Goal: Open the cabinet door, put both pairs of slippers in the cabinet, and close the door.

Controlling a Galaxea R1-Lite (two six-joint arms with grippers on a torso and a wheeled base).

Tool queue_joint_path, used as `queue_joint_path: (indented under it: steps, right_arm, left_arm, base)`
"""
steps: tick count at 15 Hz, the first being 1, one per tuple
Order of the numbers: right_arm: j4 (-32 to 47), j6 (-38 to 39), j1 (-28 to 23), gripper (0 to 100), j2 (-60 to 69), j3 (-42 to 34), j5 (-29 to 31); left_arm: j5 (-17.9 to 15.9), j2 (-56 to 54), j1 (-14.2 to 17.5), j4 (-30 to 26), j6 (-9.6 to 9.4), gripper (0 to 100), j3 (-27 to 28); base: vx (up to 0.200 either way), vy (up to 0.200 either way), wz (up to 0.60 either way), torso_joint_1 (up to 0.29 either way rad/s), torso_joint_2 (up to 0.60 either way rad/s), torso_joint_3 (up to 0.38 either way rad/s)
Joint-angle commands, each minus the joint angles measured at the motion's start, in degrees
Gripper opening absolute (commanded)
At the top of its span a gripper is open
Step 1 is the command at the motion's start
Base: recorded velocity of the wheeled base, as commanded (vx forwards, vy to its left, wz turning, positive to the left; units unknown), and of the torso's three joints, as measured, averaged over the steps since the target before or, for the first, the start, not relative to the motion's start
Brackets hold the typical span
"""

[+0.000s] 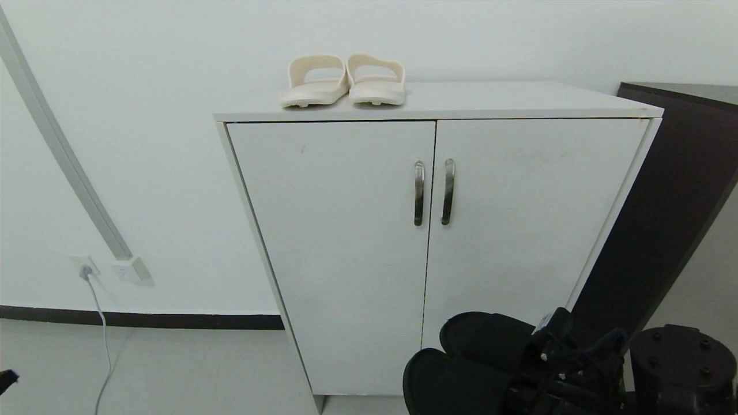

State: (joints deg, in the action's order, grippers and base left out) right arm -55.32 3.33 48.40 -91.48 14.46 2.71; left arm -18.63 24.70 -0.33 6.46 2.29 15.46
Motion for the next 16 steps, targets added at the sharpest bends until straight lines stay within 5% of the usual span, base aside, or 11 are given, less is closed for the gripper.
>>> queue_joint_path:
  steps: [1,3,6,10,12,16]
  right_arm:
    - [-0.1,0.0,0.0,0,0.1,-0.1,0.0]
    - [-0.2,-0.1,0.1,0,0.1,-0.1,0.0]
    - [-0.2,-0.3,0.1,0,0.0,-0.1,0.0]
    - [-0.1,-0.3,0.2,0,0.0,-0.4,0.0]
    - [-0.1,-0.4,0.2,0,0.0,-0.4,0.0]
    - [-0.1,-0.4,0.2,0,-0.2,-0.4,0.0]
  left_arm:
    - [-4.1,13.4,0.0,4.9,-1.85,100,1.2]
    - [-5.7,19.1,-0.5,7.2,-3.79,100,3.8]
    - [-6.2,24.9,-3.6,8.5,-4.23,100,7.8]
    - [-5.7,39.1,-18.5,19.6,-3.79,100,13.5]
    - [-5.6,44.1,-23.0,22.6,-3.43,100,15.8]
    - [-5.6,52.3,-30.6,26.6,0.17,100,23.2]
  base:
    - [0.000,0.000,0.00,0.000,0.00,0.000]
    - [0.000,0.000,0.00,-0.006,0.02,0.043]
    - [0.000,0.000,0.00,-0.009,0.14,0.082]
    - [0.000,0.000,0.00,0.001,0.01,0.005]
    - [0.000,0.000,0.00,0.000,0.00,0.000]
    - [0.000,0.000,0.00,0.000,0.00,0.000]
